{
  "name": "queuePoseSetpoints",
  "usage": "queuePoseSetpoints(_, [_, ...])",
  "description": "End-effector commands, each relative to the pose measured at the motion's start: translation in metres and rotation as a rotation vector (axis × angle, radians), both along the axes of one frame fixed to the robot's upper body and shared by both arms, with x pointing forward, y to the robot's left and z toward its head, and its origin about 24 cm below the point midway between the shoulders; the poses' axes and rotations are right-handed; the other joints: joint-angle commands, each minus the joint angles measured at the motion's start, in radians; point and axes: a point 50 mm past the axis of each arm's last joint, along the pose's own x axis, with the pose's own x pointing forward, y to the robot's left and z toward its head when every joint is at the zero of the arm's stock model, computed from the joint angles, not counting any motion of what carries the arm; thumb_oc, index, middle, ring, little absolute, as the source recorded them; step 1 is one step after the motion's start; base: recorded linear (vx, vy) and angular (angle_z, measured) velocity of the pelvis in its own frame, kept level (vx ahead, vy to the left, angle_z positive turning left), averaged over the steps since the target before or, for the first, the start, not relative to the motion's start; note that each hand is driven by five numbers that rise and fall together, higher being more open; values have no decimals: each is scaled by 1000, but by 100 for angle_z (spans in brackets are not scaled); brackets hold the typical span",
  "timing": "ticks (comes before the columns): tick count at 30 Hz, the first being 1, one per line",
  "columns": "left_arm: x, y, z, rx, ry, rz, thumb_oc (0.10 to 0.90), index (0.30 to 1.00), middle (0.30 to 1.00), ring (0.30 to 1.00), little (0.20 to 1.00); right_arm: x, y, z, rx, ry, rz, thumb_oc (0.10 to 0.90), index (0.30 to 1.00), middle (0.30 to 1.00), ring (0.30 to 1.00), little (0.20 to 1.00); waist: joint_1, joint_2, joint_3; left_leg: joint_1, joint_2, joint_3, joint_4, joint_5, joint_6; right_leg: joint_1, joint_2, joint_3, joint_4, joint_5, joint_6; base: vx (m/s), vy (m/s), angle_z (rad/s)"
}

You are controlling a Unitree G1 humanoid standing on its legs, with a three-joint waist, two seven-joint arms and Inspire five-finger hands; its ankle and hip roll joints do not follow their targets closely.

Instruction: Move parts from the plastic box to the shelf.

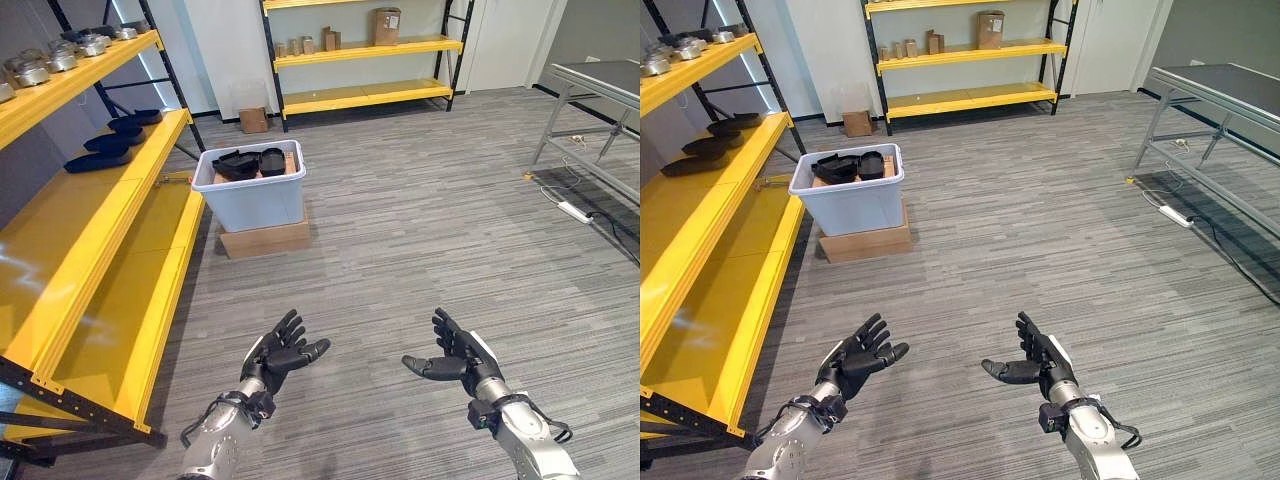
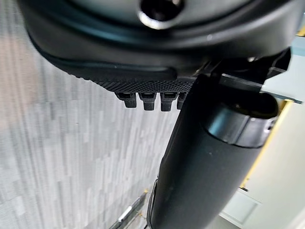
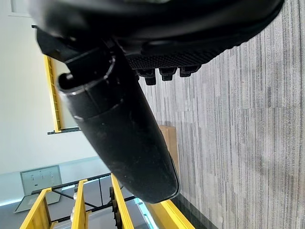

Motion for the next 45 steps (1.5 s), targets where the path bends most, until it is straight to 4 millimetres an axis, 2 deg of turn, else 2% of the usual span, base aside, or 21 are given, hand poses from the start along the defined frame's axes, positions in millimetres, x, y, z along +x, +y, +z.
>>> queuePoseSetpoints(1, [36, 9, 43, 18, -218, 29, 900, 1000, 1000, 1000, 1000, 38, 5, 49, 4, -258, 59, 900, 1000, 1000, 1000, 1000, 1, -33, -5, 45, 60, -72, -4, -111, -52, 14, -33, -24, 31, -77, 18, 25, 39, 2])
queuePoseSetpoints(4, [36, 12, 43, 45, -202, 26, 900, 1000, 1000, 1000, 1000, 37, 5, 48, 22, -242, 72, 900, 1000, 1000, 1000, 1000, 3, -34, -5, 43, 56, -76, -4, -113, -47, 11, -36, -25, 35, -78, 22, 28, 44, 2])
queuePoseSetpoints(5, [36, 11, 43, 22, -191, 22, 900, 1000, 1000, 1000, 1000, 37, 5, 46, 66, -227, 65, 900, 1000, 1000, 1000, 1000, 4, -34, -4, 43, 55, -78, -4, -113, -46, 12, -37, -25, 35, -77, 22, 32, 36, 2])
queuePoseSetpoints(6, [34, 9, 40, -44, -162, 27, 900, 1000, 1000, 1000, 1000, 37, 7, 44, 205, -201, 47, 900, 1000, 1000, 1000, 1000, 7, -34, -5, 43, 53, -80, -4, -113, -45, 14, -38, -26, 34, -76, 23, 30, 32, 2])
queuePoseSetpoints(18, [32, 14, 35, -29, -155, 103, 900, 1000, 1000, 1000, 1000, 39, 18, 50, 94, -237, 121, 900, 1000, 1000, 1000, 1000, 22, -39, -4, 41, 22, -97, -4, -128, -21, 9, -55, -25, 47, -73, 38, 62, 72, 3])
queuePoseSetpoints(22, [34, 13, 41, -17, -206, 57, 900, 1000, 1000, 1000, 1000, 40, 21, 47, 225, -203, 108, 900, 1000, 1000, 1000, 1000, 33, -39, -5, 32, 11, -108, -4, -130, -7, -5, -68, -26, 82, -81, 45, 63, 107, 2])
queuePoseSetpoints(23, [34, 13, 43, -12, -208, 47, 900, 1000, 1000, 1000, 1000, 40, 22, 47, 222, -210, 105, 900, 1000, 1000, 1000, 1000, 35, -39, -2, 32, 7, -113, -4, -133, -2, -7, -72, -25, 105, -91, 48, 70, 250, 12])
queuePoseSetpoints(24, [37, 12, 44, 34, -208, 8, 900, 1000, 1000, 1000, 1000, 43, 25, 52, 178, -248, 120, 900, 1000, 1000, 1000, 1000, 38, -35, 9, 19, -14, -131, -3, -133, 30, -57, -89, -12, 226, -92, 52, 62, 251, 10])
queuePoseSetpoints(25, [37, 12, 44, 37, -208, 6, 900, 1000, 1000, 1000, 1000, 43, 26, 53, 180, -251, 120, 900, 1000, 1000, 1000, 1000, 38, -34, 10, 17, -17, -132, -2, -134, 34, -65, -92, -10, 240, -89, 52, 42, 358, 8])
queuePoseSetpoints(26, [40, 12, 45, 56, -213, -3, 900, 1000, 1000, 1000, 1000, 46, 28, 57, 172, -276, 118, 900, 1000, 1000, 1000, 1000, 40, -27, 22, 8, -35, -147, 4, -139, 58, -115, -121, -8, 360, -58, 47, 12, 214, 0])
queuePoseSetpoints(27, [41, 12, 45, 59, -217, -5, 900, 1000, 1000, 1000, 1000, 47, 29, 57, 168, -282, 118, 900, 1000, 1000, 1000, 1000, 41, -25, 23, 6, -40, -150, 4, -141, 63, -129, -129, -6, 385, -49, 47, 20, 282, -6])
queuePoseSetpoints(30, [46, 10, 51, 111, -264, -40, 900, 1000, 1000, 1000, 1000, 47, 31, 60, 178, -308, 126, 900, 1000, 1000, 1000, 1000, 46, -8, 46, -2, -67, -161, 20, -151, 91, -218, -177, 0, 625, 6, 42, 63, 268, 0])
queuePoseSetpoints(31, [46, 9, 51, 109, -266, -55, 900, 1000, 1000, 1000, 1000, 47, 31, 61, 168, -312, 130, 900, 1000, 1000, 1000, 1000, 43, -4, 61, 0, -73, -164, 23, -158, 95, -258, -152, 12, 696, 2, 38, 75, 196, 0])
queuePoseSetpoints(32, [46, 9, 52, 108, -266, -56, 900, 1000, 1000, 1000, 1000, 47, 31, 61, 168, -313, 130, 900, 1000, 1000, 1000, 1000, 43, -4, 63, 1, -74, -164, 23, -159, 95, -262, -149, 14, 699, 1, 38, 155, 120, -13])
queuePoseSetpoints(33, [45, 5, 50, 100, -270, -76, 900, 1000, 1000, 1000, 1000, 47, 29, 62, 167, -311, 131, 900, 1000, 1000, 1000, 1000, 19, -10, 77, 16, -95, -184, 22, -169, 96, -307, -65, 41, 664, -13, 39, 212, 39, -15])
queuePoseSetpoints(34, [44, 3, 49, 86, -267, -90, 900, 1000, 1000, 1000, 1000, 47, 27, 63, 153, -312, 131, 900, 1000, 1000, 1000, 1000, 0, -16, 81, 32, -109, -199, 20, -180, 98, -332, -20, 50, 618, -18, 41, 255, 34, -7])
queuePoseSetpoints(36, [44, 0, 48, 81, -268, -118, 900, 1000, 1000, 1000, 1000, 45, 23, 64, 139, -313, 125, 900, 1000, 1000, 1000, 1000, -16, -24, 84, 51, -127, -219, 17, -193, 100, -372, 18, 38, 524, -7, 47, 245, -20, 29])
queuePoseSetpoints(37, [44, -1, 49, 84, -269, -122, 900, 1000, 1000, 1000, 1000, 45, 22, 64, 139, -313, 123, 900, 1000, 1000, 1000, 1000, -18, -25, 85, 55, -129, -223, 16, -195, 100, -374, 21, 34, 508, -5, 47, 282, -46, 55])
queuePoseSetpoints(40, [41, -11, 48, 93, -269, -180, 900, 1000, 1000, 1000, 1000, 45, 14, 64, 120, -315, 122, 900, 1000, 1000, 1000, 1000, -29, -48, 95, 102, -161, -272, 13, -222, 97, -408, 52, 10, 289, 59, 71, 420, -133, 39])
queuePoseSetpoints(43, [31, -23, 41, 99, -255, -263, 900, 1000, 1000, 1000, 1000, 37, 6, 60, 81, -305, 93, 900, 1000, 1000, 1000, 1000, -53, -46, 95, 154, -177, -340, 13, -249, 95, -445, 69, 53, 122, 108, 71, 471, -145, 52])
queuePoseSetpoints(45, [25, -26, 38, 105, -254, -291, 900, 1000, 1000, 1000, 1000, 34, 2, 59, 69, -307, 79, 900, 1000, 1000, 1000, 1000, -65, -43, 95, 170, -186, -361, 20, -270, 98, -454, 73, 73, 87, 120, 73, 399, -142, 54])
